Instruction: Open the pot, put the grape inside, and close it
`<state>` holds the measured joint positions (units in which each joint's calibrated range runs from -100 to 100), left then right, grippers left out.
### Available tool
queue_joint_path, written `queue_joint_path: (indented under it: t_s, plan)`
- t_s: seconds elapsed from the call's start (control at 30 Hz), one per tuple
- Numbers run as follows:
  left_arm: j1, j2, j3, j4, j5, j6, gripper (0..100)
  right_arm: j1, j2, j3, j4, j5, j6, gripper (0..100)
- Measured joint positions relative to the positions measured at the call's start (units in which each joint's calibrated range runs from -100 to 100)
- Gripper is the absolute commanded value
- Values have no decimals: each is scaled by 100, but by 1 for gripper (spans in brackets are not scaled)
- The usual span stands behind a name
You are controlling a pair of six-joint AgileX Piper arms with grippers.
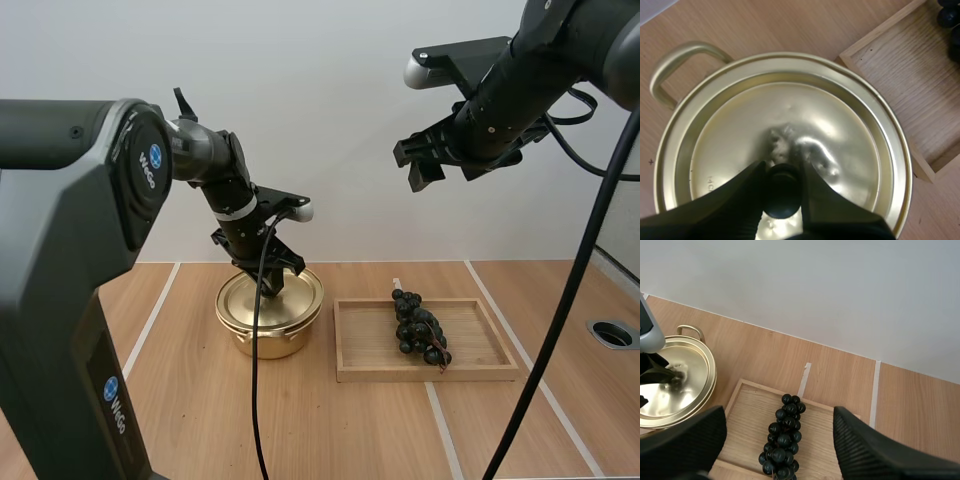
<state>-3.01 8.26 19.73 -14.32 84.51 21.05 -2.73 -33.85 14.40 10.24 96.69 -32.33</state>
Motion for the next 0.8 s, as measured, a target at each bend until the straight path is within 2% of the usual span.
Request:
queue_joint_path:
  t_s: [0.23,0.47,0.8]
  plan:
    - [0,0,0,0,40,0,0,0,0,0,9,0,0,100]
    - [0,-76,-460,56,1020,-9,0,0,0,0,9,0,-9,100]
    - [0,-1149,-1363,71,1502,-160,0,0,615,215,-47,238,-9,100]
